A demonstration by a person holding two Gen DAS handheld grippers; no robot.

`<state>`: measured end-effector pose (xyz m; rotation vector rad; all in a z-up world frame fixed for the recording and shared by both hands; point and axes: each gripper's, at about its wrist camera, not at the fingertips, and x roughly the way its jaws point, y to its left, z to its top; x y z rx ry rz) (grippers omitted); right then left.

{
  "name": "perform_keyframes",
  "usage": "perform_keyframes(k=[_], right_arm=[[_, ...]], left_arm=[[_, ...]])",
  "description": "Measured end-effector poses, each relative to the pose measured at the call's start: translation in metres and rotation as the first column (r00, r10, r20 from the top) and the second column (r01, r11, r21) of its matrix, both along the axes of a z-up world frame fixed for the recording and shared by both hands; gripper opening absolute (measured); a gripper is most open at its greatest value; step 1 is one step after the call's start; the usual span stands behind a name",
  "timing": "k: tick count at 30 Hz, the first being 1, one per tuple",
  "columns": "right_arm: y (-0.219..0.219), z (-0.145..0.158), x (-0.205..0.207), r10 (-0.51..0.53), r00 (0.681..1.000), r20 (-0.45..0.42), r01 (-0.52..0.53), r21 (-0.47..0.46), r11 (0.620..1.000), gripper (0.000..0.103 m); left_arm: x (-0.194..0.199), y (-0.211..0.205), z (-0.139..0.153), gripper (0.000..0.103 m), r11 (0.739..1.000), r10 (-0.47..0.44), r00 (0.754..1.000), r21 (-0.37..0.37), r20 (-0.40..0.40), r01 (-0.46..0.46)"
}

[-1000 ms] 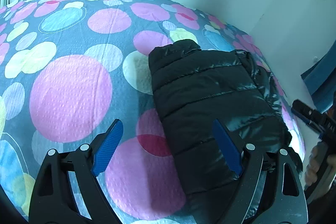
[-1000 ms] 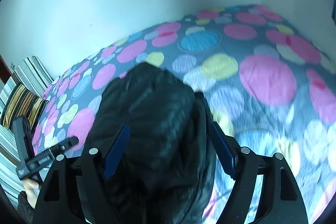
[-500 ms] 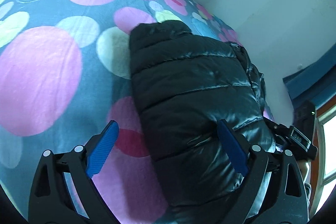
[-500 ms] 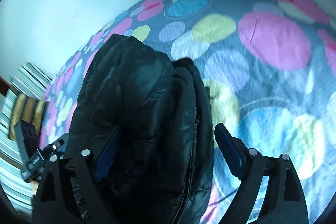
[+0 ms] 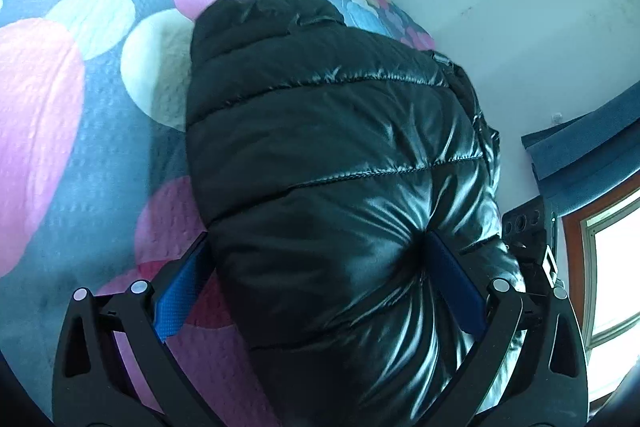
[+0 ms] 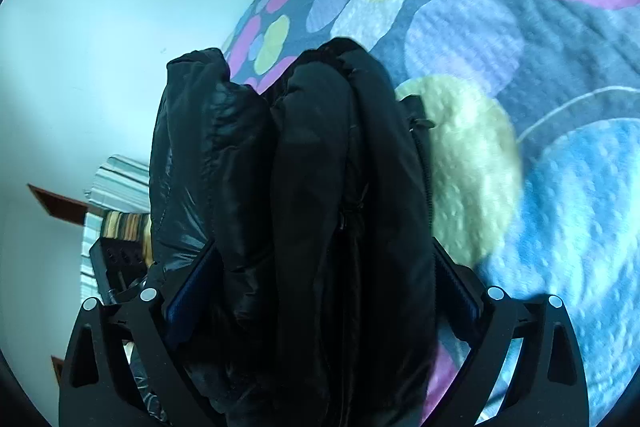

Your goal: Fold large clothes

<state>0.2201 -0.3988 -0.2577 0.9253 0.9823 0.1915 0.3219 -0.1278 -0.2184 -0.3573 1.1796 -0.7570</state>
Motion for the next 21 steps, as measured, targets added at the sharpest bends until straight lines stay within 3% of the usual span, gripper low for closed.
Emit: perform_keyframes(k=[4,9,12,21], right_arm=[[0.010,0.001,0.007,0.048,0.999,0.012,-0.048,-0.016,0.999,0.093],[0.016,0.005,0.004,0.064,0.996,0.056,-0.064,0.011,0.998,0.066],[0.016,0.008,0.001,0.058,0.995,0.081,-0.062,0.045,0.997,0.057],[0.043,0.019,0.016,0.099,0.986,0.131,-0.116,0.137,0.984,0.049]], left_arm=[[-0.001,-0.006,0.001,0.101,1.000,-0.020,1.000,0.009,0.010,0.020],[-0.010,-0.015,0.015,0.100,0.998,-0.062,0.996,0.033,0.061,0.060],[-0.013,-0.021,0.025,0.099,0.996,-0.076,0.993,0.046,0.089,0.072],[-0.019,0.005,0.054,0.098,0.996,-0.057,0.986,0.077,0.158,0.045]])
